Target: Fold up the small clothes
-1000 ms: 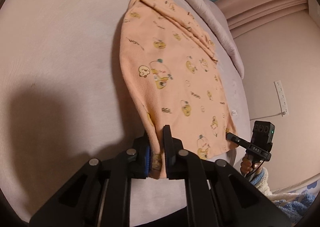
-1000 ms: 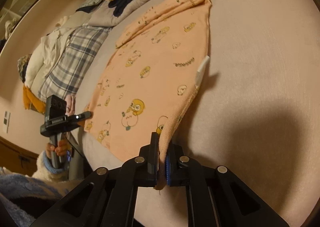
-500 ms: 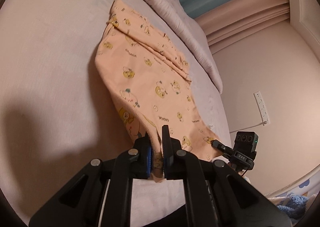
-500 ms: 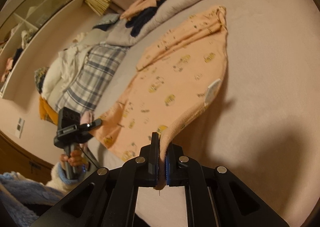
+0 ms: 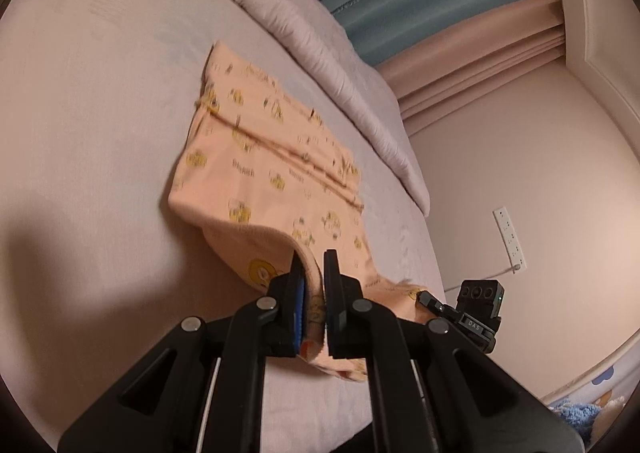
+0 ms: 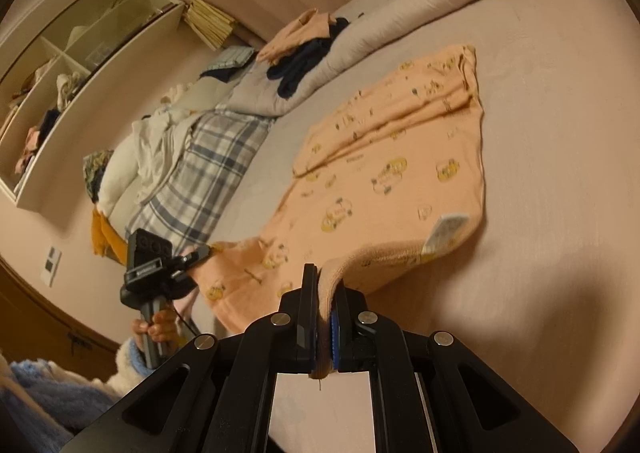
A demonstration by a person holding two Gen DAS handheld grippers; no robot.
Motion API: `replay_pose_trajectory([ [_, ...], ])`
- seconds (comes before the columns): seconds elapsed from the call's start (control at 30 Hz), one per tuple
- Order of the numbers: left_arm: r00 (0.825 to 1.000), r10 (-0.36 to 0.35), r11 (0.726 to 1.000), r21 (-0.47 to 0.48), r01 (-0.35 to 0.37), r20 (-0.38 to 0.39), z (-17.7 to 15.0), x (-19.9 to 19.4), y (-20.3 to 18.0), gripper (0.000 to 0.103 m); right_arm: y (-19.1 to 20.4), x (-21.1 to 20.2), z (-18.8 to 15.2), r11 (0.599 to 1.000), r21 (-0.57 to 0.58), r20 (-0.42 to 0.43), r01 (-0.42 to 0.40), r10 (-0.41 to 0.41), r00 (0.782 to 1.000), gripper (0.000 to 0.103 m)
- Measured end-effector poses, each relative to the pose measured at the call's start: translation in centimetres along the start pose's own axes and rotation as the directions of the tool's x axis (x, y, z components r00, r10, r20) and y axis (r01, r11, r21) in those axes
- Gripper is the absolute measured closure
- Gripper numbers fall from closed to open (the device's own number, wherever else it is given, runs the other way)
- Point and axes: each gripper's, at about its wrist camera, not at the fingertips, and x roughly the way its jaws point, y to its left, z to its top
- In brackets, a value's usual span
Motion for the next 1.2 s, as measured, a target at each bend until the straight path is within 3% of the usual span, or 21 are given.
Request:
replay_pose_trajectory([
  [0.7,0.994,-0.007,1.000,0.010,0.006,0.106,10.2,2.1,0.0,0.098,-1.3,1.5,8.9,0.999,-0.023,0.111,0.033,-0.030,0.993,0.095],
  [0.9,0.998,0.032,0.997,-0.066,-0.029,0.046,11.5,4.6,2.4,0.098,-2.8,3.3,10.8,0.997,0.006,0.084,0.074,-0.074,0.994,0.095],
  [1.03,0.996,0.085,0.992,-0.096,-0.084,0.003,10.5,4.7,3.8,0.094,-3.2,4.2,10.8,0.997,0.007,0.057,0.074,-0.074,0.996,0.095],
  [1.2,0.993,0.096,0.985,-0.134,-0.105,-0.074,8.7,5.3,5.5,0.090,-4.1,4.6,10.9,0.996,0.049,0.038,0.077,-0.079,0.996,0.095],
])
